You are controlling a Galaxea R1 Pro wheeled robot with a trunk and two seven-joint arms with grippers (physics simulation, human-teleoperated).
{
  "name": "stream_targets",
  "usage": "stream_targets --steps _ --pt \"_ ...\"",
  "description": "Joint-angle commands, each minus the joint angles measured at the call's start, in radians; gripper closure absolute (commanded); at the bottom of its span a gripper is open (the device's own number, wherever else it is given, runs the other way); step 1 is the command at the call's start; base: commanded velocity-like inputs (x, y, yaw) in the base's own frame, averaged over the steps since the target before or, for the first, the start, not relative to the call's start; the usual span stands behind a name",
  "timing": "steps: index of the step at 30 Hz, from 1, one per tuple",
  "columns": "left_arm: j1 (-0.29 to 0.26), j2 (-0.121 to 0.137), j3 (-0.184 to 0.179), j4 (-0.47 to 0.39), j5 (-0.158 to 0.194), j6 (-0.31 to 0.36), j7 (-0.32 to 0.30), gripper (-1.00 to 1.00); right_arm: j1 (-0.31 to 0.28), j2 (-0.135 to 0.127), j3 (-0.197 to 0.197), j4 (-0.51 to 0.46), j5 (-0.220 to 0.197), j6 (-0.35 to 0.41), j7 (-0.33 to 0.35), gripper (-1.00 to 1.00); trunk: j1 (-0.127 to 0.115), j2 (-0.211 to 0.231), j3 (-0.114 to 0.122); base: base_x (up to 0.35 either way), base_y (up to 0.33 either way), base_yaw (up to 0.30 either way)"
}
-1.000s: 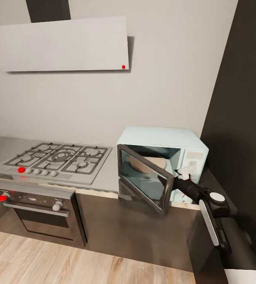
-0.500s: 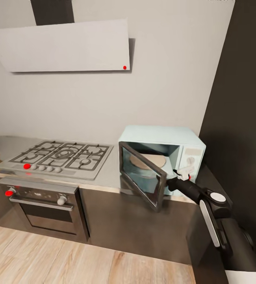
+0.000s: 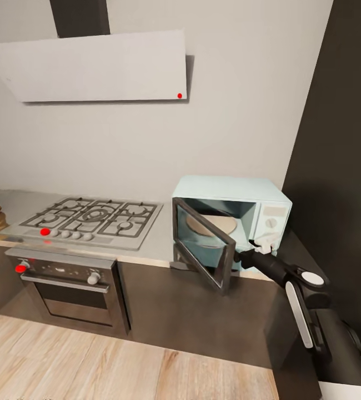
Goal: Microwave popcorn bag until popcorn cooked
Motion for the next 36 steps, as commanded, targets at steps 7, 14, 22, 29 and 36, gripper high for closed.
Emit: stream_targets --steps 7,14,22,29,36 --pt "-0.001 0.0 0.004 0.001 0.002 -0.003 0.001 -1.0 -0.001 0.002 -0.001 -0.003 -0.002 0.027 0.005 -1.0 0.0 -0.001 -0.001 0.0 0.0 0.104" --pt "-0.001 0.0 0.005 0.001 0.001 -0.003 0.0 -1.0 -0.001 0.002 0.001 -0.01 -0.002 0.027 0.005 -1.0 0.0 -0.001 0.001 0.0 0.0 0.21" --pt "-0.001 0.0 0.005 0.001 0.002 -0.003 0.0 -1.0 -0.001 0.002 -0.001 -0.019 -0.002 0.027 0.005 -1.0 0.0 -0.001 0.003 -0.134 0.113 0.164" --pt "-0.001 0.0 0.005 0.001 0.002 -0.003 0.0 -1.0 -0.001 0.002 0.0 -0.019 -0.002 0.027 0.005 -1.0 0.0 -0.001 0.003 -0.104 0.085 0.038" --pt "-0.001 0.001 0.005 0.001 0.002 -0.003 0.0 -1.0 -0.001 0.002 -0.001 -0.019 -0.002 0.027 0.005 -1.0 0.0 -0.001 0.004 -0.002 0.001 0.135"
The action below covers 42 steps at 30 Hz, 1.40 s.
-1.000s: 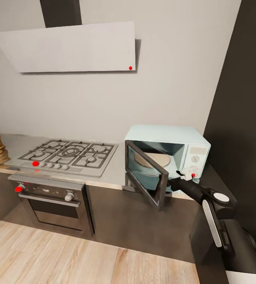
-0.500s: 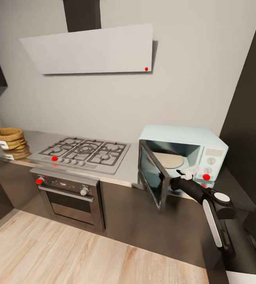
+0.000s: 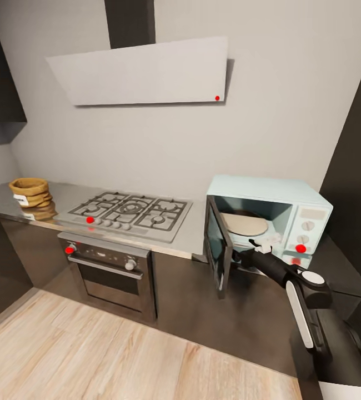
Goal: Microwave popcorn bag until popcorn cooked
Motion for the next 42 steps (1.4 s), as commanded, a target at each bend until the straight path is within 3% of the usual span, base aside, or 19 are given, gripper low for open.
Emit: stream_targets --steps 1,42 --pt "-0.001 0.0 0.005 0.001 0.002 -0.003 0.0 -1.0 -0.001 0.0 -0.001 -0.001 -0.003 0.006 0.005 -1.0 0.0 -0.001 -0.001 0.0 0.0 0.014" --pt "-0.001 -0.002 0.003 0.001 0.001 -0.003 0.0 -1.0 -0.001 0.0 -0.007 -0.002 -0.005 0.007 0.005 -1.0 0.0 -0.001 -0.003 -0.026 0.013 0.095"
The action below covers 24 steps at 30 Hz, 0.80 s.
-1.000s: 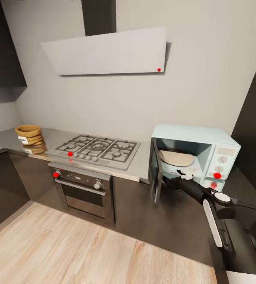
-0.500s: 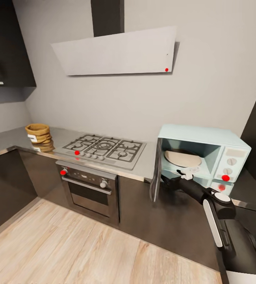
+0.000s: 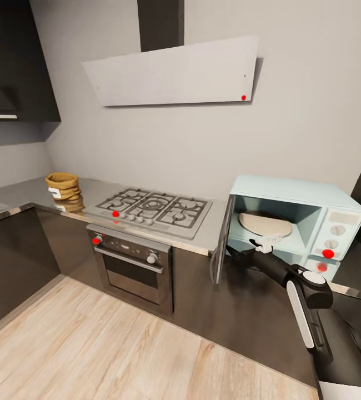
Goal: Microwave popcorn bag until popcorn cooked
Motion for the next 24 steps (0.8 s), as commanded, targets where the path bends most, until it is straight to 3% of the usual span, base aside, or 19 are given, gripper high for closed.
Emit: stream_targets --steps 1,24 --pt "-0.001 0.0 0.005 0.001 0.002 -0.003 0.0 -1.0 -0.001 0.0 -0.001 -0.001 -0.002 0.007 0.005 -1.0 0.0 -0.001 -0.001 0.0 0.0 0.004" --pt "-0.001 0.001 0.006 0.001 0.002 -0.003 0.001 -1.0 -0.001 0.0 -0.004 -0.003 -0.001 0.005 0.003 -1.0 0.0 -0.001 -0.002 0.0 -0.017 0.029"
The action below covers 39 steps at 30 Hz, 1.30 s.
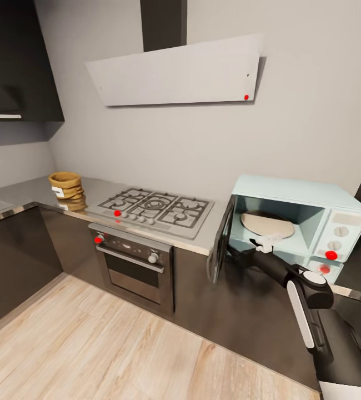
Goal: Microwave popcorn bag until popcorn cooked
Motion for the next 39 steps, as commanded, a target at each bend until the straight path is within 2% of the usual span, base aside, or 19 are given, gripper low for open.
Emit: stream_targets --steps 1,9,11,13,16,21,28,34,39 --pt "-0.001 0.0 0.005 0.001 0.002 -0.003 0.0 -1.0 -0.001 0.0 -0.002 -0.001 -0.002 0.006 0.005 -1.0 0.0 -0.001 -0.001 0.0 -0.257 0.0" --pt "-0.001 0.003 0.005 0.001 0.002 -0.003 0.0 -1.0 -0.001 -0.005 -0.007 0.003 -0.002 0.003 -0.001 -1.0 0.0 -0.001 -0.001 0.0 -0.051 0.0" --pt "-0.001 0.003 0.005 0.001 0.002 -0.003 0.0 -1.0 -0.002 -0.009 -0.055 0.007 0.001 0.0 -0.003 -1.0 0.0 -0.001 -0.001 0.0 -0.001 0.0" --pt "-0.001 0.003 0.005 0.001 0.002 -0.003 0.0 -1.0 -0.002 -0.01 -0.16 0.009 -0.001 -0.002 0.002 -1.0 0.0 -0.001 -0.001 0.0 0.0 0.0" --pt "-0.001 0.003 0.005 0.001 0.002 -0.003 0.0 -1.0 -0.002 -0.013 -0.243 0.008 -0.002 -0.003 0.01 -1.0 0.0 -0.001 -0.001 0.0 0.0 0.0" --pt "-0.001 0.001 0.009 0.001 0.004 -0.003 0.001 -1.0 -0.002 -0.012 -0.242 0.005 -0.001 -0.003 0.013 -1.0 0.0 -0.001 -0.001 -0.089 -0.088 0.0" --pt "-0.002 0.0 0.013 0.001 0.006 -0.003 0.001 -1.0 -0.002 -0.009 -0.238 0.002 0.003 -0.002 0.012 -1.0 0.0 -0.001 -0.001 -0.289 -0.118 0.0" --pt "-0.001 0.002 0.01 0.0 0.005 -0.003 0.001 -1.0 -0.001 -0.011 -0.237 -0.008 0.004 -0.002 0.01 -1.0 0.0 -0.001 -0.001 -0.011 -0.001 0.0" --pt "-0.001 0.003 0.01 0.0 0.005 -0.003 0.001 -1.0 0.071 -0.008 -0.238 -0.01 0.004 -0.002 0.012 -1.0 0.0 -0.001 -0.001 0.0 0.0 0.0"
